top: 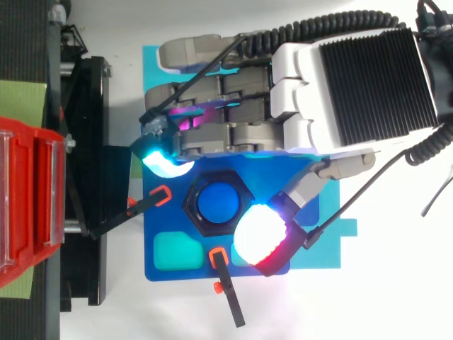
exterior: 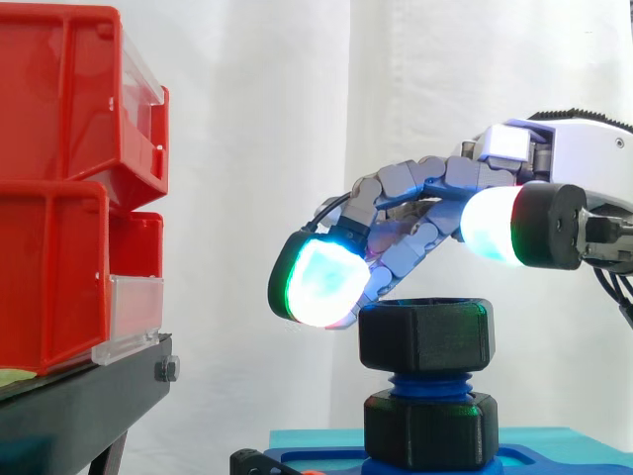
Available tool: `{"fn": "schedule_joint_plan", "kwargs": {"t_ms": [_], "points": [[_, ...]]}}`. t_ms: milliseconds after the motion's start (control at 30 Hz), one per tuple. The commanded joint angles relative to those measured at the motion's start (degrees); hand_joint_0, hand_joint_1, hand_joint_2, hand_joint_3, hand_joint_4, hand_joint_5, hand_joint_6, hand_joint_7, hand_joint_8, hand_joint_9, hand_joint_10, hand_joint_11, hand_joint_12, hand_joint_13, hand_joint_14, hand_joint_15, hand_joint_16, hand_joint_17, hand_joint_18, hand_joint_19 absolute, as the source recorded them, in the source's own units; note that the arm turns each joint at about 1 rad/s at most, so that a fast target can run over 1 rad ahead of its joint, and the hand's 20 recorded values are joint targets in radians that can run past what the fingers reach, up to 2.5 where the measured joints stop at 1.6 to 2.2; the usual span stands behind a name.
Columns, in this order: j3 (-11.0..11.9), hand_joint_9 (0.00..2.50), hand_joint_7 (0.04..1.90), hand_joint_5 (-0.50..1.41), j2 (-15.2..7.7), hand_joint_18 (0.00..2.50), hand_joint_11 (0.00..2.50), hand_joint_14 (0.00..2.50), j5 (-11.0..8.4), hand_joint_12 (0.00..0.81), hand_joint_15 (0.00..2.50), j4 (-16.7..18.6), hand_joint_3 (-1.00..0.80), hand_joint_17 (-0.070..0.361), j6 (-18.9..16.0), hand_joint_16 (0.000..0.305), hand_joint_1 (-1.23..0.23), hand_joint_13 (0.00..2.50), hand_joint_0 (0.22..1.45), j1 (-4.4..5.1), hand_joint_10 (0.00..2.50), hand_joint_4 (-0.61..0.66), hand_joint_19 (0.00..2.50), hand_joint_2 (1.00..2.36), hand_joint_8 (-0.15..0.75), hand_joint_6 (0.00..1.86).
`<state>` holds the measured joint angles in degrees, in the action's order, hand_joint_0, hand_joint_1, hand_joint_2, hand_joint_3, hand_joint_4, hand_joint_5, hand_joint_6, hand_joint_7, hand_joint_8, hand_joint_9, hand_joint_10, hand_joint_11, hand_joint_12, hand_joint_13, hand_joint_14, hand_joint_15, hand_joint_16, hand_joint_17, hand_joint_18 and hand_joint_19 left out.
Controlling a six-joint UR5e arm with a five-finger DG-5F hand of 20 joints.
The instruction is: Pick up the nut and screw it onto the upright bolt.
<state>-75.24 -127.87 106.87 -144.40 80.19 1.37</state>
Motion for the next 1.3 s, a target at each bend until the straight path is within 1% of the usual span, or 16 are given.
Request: {"fn": "schedule_joint_plan", "kwargs": {"t_ms": [0, 67, 200, 467, 567, 600, 633, 700, 733, 767, 833, 967, 1067, 1100, 1167, 1267], "points": [[-0.08, 0.80, 0.91, -0.08, -0.01, 0.11, 0.00, 0.00, 0.09, 0.246, 0.00, -0.71, -0.50, 0.052, 0.05, 0.023, -0.23, 0.48, 0.50, 0.04, 0.00, 0.25, 0.00, 1.00, 0.227, 0.50], [-0.08, 0.80, 0.93, -0.08, -0.01, 0.11, 0.00, 0.00, 0.09, 0.246, 0.00, -1.15, -0.50, 0.052, 0.05, 0.023, -0.23, 0.49, 0.51, 0.04, 0.00, 0.25, 0.00, 1.00, 0.231, 0.50], [-0.08, 0.83, 1.07, -0.06, -0.01, 0.13, 0.00, 0.00, 0.00, 0.242, 0.00, -1.41, -0.50, 0.050, 0.05, 0.022, -0.23, 0.51, 0.51, 0.04, 0.00, 0.27, 0.00, 1.00, 0.240, 0.50], [0.01, 0.86, 1.30, -0.04, -0.01, 0.17, 0.00, 0.00, 0.18, 0.237, 0.00, -1.94, -0.50, 0.047, 0.05, 0.021, -0.24, 0.55, 0.52, -0.22, 0.00, 0.22, 0.00, 1.00, 0.247, 0.50], [0.01, 0.88, 1.37, -0.03, -0.01, 0.19, 0.00, 0.00, 0.26, 0.235, 0.00, -2.03, -0.50, 0.046, 0.05, 0.020, -0.24, 0.56, 0.52, -0.57, 0.00, 0.20, 0.00, 1.00, 0.251, 0.50], [-0.08, 0.90, 1.43, -0.02, -0.01, 0.20, 0.00, 0.00, 0.26, 0.232, 0.00, -1.94, -0.50, 0.045, 0.05, 0.020, -0.24, 0.57, 0.52, -0.57, 0.00, 0.20, 0.00, 1.00, 0.253, 0.50], [0.01, 0.94, 1.48, -0.01, -0.01, 0.22, 0.00, 0.00, 0.26, 0.228, 0.00, -2.03, -0.50, 0.044, 0.05, 0.020, -0.25, 0.59, 0.52, -0.66, 0.00, 0.16, 0.00, 1.00, 0.254, 0.54], [0.01, 1.00, 1.39, -0.02, -0.01, 0.25, 0.00, 0.00, 0.35, 0.218, 0.00, -2.03, -0.50, 0.042, 0.05, 0.019, -0.25, 0.63, 0.53, -0.84, 0.00, 0.13, 0.00, 1.00, 0.256, 0.62], [0.01, 1.02, 1.34, -0.03, -0.01, 0.27, 0.00, 0.00, 0.35, 0.212, 0.00, -1.94, -0.50, 0.041, 0.05, 0.018, -0.25, 0.64, 0.53, -1.01, 0.00, 0.10, 0.00, 1.00, 0.256, 0.66], [-0.08, 1.04, 1.31, -0.03, -0.01, 0.28, 0.00, 0.00, 0.35, 0.207, 0.00, -1.68, -0.50, 0.040, 0.05, 0.018, -0.25, 0.65, 0.53, -1.19, 0.00, 0.09, 0.00, 1.00, 0.260, 0.68], [0.01, 1.07, 1.26, -0.03, -0.01, 0.30, 0.00, 0.00, 0.44, 0.200, 0.00, -1.68, -0.50, 0.037, 0.05, 0.017, -0.25, 0.68, 0.53, -1.19, 0.00, 0.09, 0.00, 1.00, 0.260, 0.72], [-0.08, 1.12, 1.24, -0.02, -0.01, 0.35, 0.00, 0.00, 0.44, 0.186, 0.00, -0.80, -0.50, 0.032, -0.03, 0.014, -0.26, 0.75, 0.53, -1.54, 0.00, 0.08, 0.00, 1.00, 0.252, 0.74], [0.01, 1.22, 1.22, -0.01, -0.01, 0.43, 0.00, 0.00, 0.44, 0.165, 0.00, -0.27, -0.50, 0.027, -0.03, 0.012, -0.26, 0.85, 0.54, -1.63, 0.00, 0.05, 0.00, 1.00, 0.258, 0.75], [0.01, 1.30, 1.19, -0.01, -0.01, 0.46, 0.02, 0.00, 0.44, 0.153, 0.02, -0.36, -0.50, 0.025, -0.03, 0.011, -0.26, 0.92, 0.54, -1.63, 0.00, 0.05, 0.00, 1.00, 0.255, 0.76], [0.01, 1.37, 1.15, 0.01, 0.08, 0.57, 0.03, 0.00, 0.44, 0.134, 0.03, -0.36, -0.50, 0.015, -0.03, 0.007, -0.26, 1.00, 0.54, -1.72, 0.00, 0.03, 0.00, 1.00, 0.242, 0.77], [0.01, 1.45, 1.11, 0.02, -0.01, 0.63, 0.04, 0.00, 0.44, 0.121, 0.05, -0.27, -0.50, 0.012, -0.03, 0.005, -0.27, 1.08, 0.55, -1.89, 0.00, 0.02, 0.00, 1.00, 0.234, 0.77]]}}
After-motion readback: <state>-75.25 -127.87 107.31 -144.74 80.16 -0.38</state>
